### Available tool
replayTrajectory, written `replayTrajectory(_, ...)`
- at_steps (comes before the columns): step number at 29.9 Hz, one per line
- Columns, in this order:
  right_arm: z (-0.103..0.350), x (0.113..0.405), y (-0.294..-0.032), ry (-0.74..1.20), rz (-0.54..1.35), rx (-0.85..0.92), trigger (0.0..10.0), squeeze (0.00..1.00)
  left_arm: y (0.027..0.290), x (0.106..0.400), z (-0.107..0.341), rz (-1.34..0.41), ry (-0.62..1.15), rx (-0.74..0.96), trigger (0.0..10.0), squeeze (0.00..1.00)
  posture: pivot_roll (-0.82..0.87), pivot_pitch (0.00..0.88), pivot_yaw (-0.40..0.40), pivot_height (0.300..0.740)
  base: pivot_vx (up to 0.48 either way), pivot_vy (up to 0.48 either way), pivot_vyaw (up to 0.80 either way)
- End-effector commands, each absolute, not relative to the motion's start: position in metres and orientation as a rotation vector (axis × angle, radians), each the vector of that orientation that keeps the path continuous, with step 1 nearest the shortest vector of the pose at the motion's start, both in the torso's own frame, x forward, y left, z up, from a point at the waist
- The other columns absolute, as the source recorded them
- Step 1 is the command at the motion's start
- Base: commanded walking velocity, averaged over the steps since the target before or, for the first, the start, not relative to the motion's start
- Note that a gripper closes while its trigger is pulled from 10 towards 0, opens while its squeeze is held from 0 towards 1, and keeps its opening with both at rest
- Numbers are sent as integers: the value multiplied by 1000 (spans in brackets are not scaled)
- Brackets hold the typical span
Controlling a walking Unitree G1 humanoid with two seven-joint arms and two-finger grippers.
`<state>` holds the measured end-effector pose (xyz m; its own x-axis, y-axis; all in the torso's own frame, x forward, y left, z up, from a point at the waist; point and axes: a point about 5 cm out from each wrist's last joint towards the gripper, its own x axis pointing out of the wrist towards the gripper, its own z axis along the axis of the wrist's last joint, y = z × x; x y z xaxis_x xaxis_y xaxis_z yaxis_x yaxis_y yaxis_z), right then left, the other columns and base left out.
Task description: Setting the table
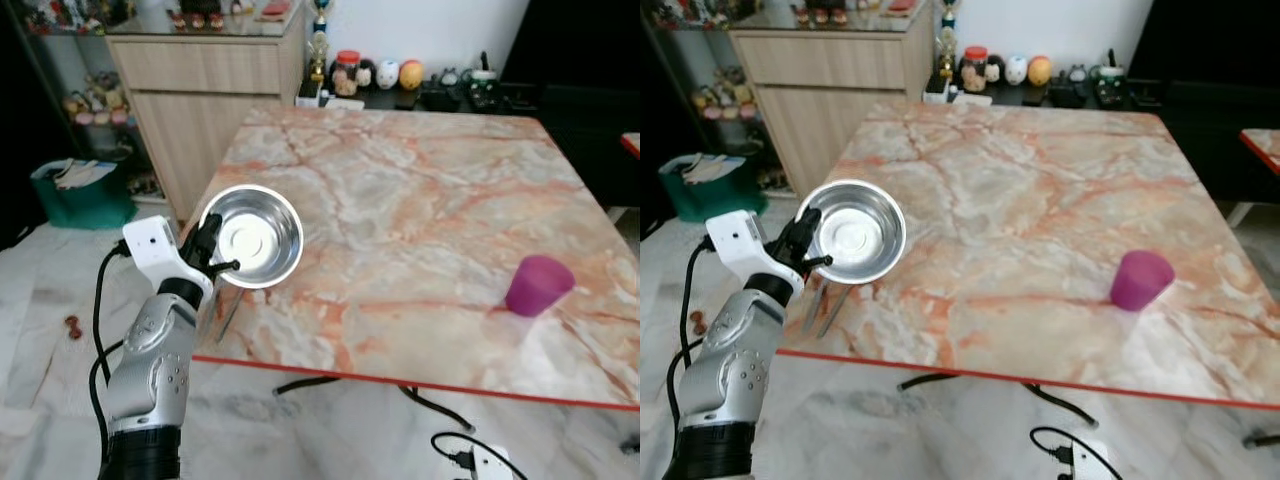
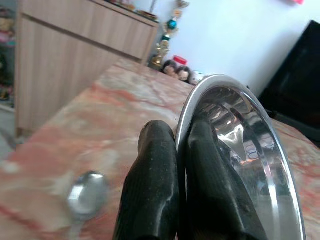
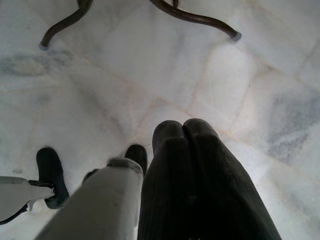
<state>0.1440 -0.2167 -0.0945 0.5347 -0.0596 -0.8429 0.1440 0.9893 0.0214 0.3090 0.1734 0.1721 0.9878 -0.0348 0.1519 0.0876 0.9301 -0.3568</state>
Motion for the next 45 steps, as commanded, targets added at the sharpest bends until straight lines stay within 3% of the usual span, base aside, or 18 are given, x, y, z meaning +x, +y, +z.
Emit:
replayTrajectory(1,-95,142,-219,1009,-126,90,10000,0,168,309,187,-86,-203,-380,10000,0,43,0,-39,740,0,-285,0)
replayTrajectory(45,-94,144,-219,1004,-119,95,10000,0,163,313,198,-76,-234,-390,10000,0,38,0,-40,740,0,-289,0)
